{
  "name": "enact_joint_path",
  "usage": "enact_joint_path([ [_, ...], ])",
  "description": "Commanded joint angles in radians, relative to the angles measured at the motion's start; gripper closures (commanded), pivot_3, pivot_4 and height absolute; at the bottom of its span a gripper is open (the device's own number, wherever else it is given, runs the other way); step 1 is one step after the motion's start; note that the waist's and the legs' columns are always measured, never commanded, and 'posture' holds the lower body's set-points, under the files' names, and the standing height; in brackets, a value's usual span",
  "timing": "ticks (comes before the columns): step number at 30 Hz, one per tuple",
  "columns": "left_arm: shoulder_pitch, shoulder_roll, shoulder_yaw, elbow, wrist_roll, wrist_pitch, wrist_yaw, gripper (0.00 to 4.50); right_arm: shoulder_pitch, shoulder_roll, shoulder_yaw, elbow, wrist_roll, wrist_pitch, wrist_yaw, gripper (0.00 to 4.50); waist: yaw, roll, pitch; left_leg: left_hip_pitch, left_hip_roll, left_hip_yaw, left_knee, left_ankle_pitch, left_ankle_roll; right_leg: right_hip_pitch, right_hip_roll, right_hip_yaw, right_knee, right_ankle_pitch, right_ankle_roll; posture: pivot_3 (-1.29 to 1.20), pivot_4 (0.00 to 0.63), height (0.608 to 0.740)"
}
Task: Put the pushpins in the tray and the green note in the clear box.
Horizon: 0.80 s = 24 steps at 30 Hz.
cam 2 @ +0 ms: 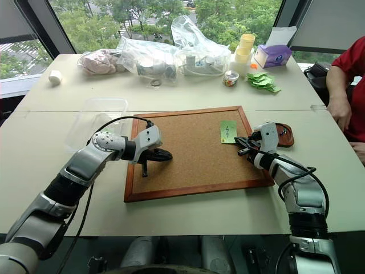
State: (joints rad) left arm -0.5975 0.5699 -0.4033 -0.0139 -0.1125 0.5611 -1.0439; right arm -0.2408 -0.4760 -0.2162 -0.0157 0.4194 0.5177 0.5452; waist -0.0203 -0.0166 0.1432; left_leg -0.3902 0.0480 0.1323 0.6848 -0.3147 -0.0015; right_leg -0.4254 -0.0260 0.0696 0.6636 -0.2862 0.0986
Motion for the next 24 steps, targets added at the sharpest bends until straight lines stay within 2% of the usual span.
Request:
enact_joint_path([
  [1, 0.020, 0.027, -0.040, 0.027, 0.043, 0.032, -0.010, 4.50, -0.010, -0.003, -0.053, -0.049, 0.022, -0.031, -0.012, 4.45, -0.001, 0.000, 0.000, 0.000, 0.000, 0.000, 0.000, 0.000, 0.000, 0.000, 0.000, 0.000, 0.000, 0.000, 0.000, 0.00, 0.150, 0.738],
  [9, 0.017, 0.023, -0.033, 0.023, 0.034, 0.024, -0.014, 4.50, -0.012, -0.010, -0.083, -0.039, 0.004, -0.044, -0.043, 4.45, -0.002, 0.000, 0.000, 0.001, 0.000, 0.000, 0.000, 0.000, 0.000, 0.000, 0.000, 0.000, 0.000, 0.000, 0.000, 0.00, 0.150, 0.738],
  [14, 0.016, 0.015, -0.022, 0.015, 0.020, 0.017, -0.018, 4.50, -0.092, -0.075, -0.142, 0.146, -0.108, -0.107, -0.190, 4.45, -0.002, 0.000, 0.000, 0.001, 0.000, 0.001, 0.000, 0.000, -0.001, 0.000, 0.000, 0.000, 0.000, 0.000, 0.000, 0.00, 0.150, 0.738],
  [24, 0.011, 0.007, -0.018, 0.020, 0.023, 0.014, -0.014, 4.50, -0.166, -0.090, -0.129, 0.293, -0.142, -0.087, -0.239, 4.45, -0.001, 0.001, 0.000, 0.001, 0.000, 0.001, 0.000, 0.001, -0.002, 0.000, 0.000, 0.001, 0.000, 0.000, 0.000, 0.00, 0.150, 0.738],
])
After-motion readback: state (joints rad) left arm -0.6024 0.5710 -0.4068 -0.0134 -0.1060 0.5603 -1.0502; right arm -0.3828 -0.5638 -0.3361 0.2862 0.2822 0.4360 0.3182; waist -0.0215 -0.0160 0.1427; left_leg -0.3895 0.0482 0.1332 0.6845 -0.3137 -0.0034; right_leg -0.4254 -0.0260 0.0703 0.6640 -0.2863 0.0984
